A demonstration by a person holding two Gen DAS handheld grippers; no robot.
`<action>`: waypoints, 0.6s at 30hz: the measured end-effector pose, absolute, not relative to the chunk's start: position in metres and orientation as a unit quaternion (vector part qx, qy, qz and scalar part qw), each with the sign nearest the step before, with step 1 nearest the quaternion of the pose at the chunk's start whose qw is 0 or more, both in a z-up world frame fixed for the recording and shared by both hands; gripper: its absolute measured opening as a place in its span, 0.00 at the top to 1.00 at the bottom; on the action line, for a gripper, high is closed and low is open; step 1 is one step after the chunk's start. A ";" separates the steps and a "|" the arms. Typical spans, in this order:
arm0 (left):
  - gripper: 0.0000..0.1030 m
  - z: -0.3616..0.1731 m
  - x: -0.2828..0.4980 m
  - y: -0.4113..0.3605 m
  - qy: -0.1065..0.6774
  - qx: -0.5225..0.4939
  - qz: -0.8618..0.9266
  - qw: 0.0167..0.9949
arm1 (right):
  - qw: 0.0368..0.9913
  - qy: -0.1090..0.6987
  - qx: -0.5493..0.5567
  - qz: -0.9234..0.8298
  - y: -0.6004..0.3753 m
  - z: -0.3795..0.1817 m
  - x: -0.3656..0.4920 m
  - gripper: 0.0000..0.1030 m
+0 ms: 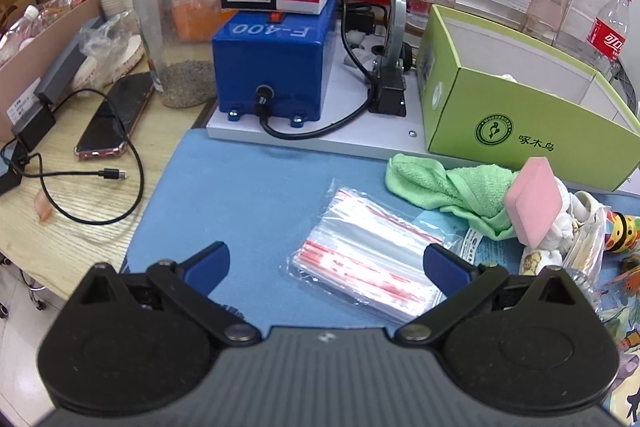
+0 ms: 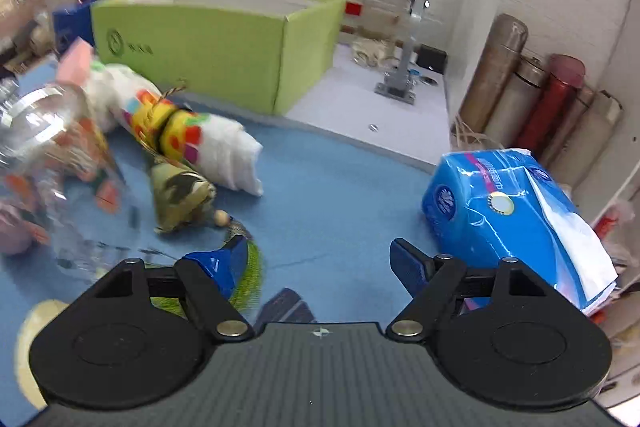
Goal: Organize soft objects
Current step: 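Lower the right tool over the green brocade sachet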
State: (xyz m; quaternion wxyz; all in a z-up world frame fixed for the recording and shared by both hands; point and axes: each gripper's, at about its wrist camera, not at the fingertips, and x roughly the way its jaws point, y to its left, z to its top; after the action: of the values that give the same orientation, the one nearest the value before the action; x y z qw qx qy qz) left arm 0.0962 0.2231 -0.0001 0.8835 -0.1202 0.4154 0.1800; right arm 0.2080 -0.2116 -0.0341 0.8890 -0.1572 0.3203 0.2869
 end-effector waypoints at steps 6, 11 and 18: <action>0.01 -0.001 0.092 0.220 0.419 -0.117 0.176 0.883 | 0.859 0.316 -0.194 0.353 -0.187 -0.031 0.200 0.37; 0.01 0.000 0.089 0.227 0.416 -0.131 0.187 0.880 | 0.841 0.338 -0.215 0.364 -0.176 -0.048 0.209 0.37; 0.01 0.000 0.093 0.219 0.417 -0.116 0.174 0.885 | 0.882 0.344 -0.206 0.247 -0.197 -0.047 0.227 0.37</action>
State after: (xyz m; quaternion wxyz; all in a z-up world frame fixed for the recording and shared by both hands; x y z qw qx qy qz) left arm 0.0926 0.2188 0.0005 0.8846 -0.1157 0.4168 0.1742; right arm 0.2270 -0.1972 -0.0474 0.8821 -0.2062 0.3441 0.2467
